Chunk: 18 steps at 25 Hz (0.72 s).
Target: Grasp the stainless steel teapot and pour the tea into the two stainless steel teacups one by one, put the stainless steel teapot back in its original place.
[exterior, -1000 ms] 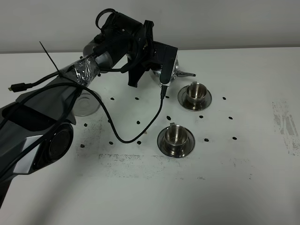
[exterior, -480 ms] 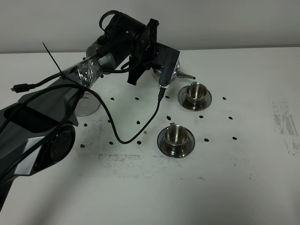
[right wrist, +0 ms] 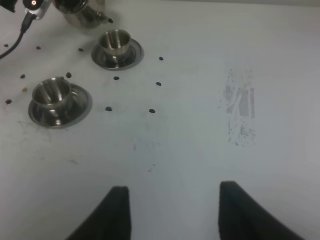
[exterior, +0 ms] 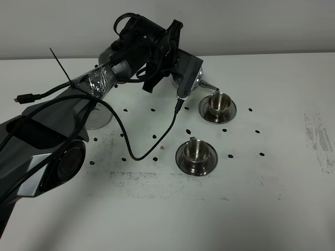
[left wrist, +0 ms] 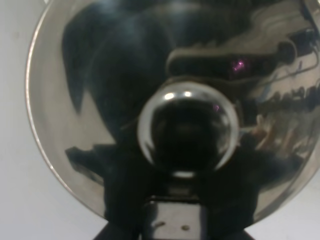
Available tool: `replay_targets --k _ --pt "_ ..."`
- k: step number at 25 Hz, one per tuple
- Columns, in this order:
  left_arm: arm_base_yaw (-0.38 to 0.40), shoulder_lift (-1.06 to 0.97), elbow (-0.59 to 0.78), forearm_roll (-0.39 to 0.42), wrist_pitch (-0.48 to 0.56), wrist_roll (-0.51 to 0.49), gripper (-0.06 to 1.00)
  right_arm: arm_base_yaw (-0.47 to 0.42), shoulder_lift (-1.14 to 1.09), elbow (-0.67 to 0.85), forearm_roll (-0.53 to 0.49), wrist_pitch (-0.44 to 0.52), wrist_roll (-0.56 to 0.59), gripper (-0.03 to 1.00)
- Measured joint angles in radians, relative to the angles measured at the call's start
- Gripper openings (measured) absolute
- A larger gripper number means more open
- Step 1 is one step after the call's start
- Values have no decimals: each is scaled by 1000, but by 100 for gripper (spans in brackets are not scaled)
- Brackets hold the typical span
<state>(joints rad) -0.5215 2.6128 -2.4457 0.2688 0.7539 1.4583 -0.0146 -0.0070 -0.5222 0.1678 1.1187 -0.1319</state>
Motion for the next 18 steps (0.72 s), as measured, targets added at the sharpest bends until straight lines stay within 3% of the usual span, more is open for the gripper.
replay_targets --k 18 --pt "-7 0 0 15 -18 107 18 0 0 0 0 0 0 39"
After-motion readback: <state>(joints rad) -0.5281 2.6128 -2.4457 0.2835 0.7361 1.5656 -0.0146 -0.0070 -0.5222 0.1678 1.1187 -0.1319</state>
